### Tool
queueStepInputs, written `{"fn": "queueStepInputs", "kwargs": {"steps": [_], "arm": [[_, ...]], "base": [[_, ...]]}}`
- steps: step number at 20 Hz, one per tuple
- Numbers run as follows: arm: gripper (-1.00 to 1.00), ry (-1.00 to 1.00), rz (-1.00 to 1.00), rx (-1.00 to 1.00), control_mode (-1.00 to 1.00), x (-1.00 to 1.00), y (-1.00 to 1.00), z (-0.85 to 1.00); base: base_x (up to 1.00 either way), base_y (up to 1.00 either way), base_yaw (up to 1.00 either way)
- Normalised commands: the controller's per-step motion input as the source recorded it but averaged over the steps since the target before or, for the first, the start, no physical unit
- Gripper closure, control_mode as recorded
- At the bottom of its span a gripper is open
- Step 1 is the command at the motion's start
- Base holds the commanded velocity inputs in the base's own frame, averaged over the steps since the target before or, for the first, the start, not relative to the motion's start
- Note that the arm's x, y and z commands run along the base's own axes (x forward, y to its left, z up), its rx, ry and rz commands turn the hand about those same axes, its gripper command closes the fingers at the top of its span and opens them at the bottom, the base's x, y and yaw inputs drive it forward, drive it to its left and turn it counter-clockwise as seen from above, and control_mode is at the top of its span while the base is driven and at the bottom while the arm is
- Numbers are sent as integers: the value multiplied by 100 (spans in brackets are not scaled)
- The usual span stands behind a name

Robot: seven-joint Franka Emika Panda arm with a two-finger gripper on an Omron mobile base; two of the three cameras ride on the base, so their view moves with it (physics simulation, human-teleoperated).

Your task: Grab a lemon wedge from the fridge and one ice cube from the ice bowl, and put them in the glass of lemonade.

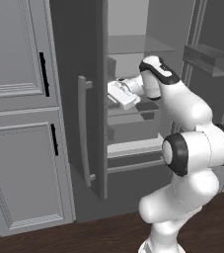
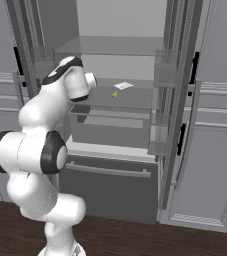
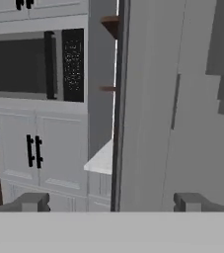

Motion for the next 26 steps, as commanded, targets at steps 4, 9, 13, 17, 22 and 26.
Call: {"fn": "queueStepInputs", "kwargs": {"steps": [4,9,13,17,22,26], "arm": [[-100,-14,0,0,-100,-83,73,40],[-100,-16,-12,0,-100,-35,92,28],[-100,-17,-34,-1,-100,4,100,0],[-100,-9,-30,-1,-100,0,64,2],[-100,6,-14,-4,-100,-1,-2,9],[-100,7,-13,0,-100,-30,-61,24]], "base": [[0,0,0],[0,0,0],[0,0,0],[0,0,0],[0,0,0],[0,0,0]]}}
